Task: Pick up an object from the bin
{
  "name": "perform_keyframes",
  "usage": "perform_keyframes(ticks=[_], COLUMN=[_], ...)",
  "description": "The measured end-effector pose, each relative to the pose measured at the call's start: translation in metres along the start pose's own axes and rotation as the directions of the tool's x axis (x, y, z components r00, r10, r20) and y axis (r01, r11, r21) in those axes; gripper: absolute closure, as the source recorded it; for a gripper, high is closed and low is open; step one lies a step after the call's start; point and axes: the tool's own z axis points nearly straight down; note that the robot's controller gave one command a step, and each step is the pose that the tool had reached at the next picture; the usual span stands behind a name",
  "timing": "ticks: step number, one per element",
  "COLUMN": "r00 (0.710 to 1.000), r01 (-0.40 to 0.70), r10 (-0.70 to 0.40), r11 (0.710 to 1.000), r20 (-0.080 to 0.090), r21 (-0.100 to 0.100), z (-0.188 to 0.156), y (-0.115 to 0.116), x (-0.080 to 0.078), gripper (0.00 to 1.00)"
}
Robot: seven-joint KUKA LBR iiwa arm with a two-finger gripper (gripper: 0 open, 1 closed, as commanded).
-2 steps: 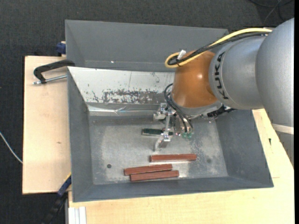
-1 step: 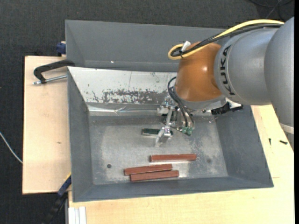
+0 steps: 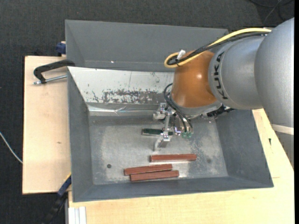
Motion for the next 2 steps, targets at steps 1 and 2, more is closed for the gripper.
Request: perform_keyframes(ticks=[1,2], r00=[0.985,0.985], r01=[-0.17,-0.17], r10=[0.17,0.17], r11=[0.985,0.985], r20=[-0.007,-0.007], r21=[-0.001,-0.001], z=[-0.0005,-0.0005], y=[0.0063,0.0063], x=[0.0,-0.0001], gripper=[1.0,1.0])
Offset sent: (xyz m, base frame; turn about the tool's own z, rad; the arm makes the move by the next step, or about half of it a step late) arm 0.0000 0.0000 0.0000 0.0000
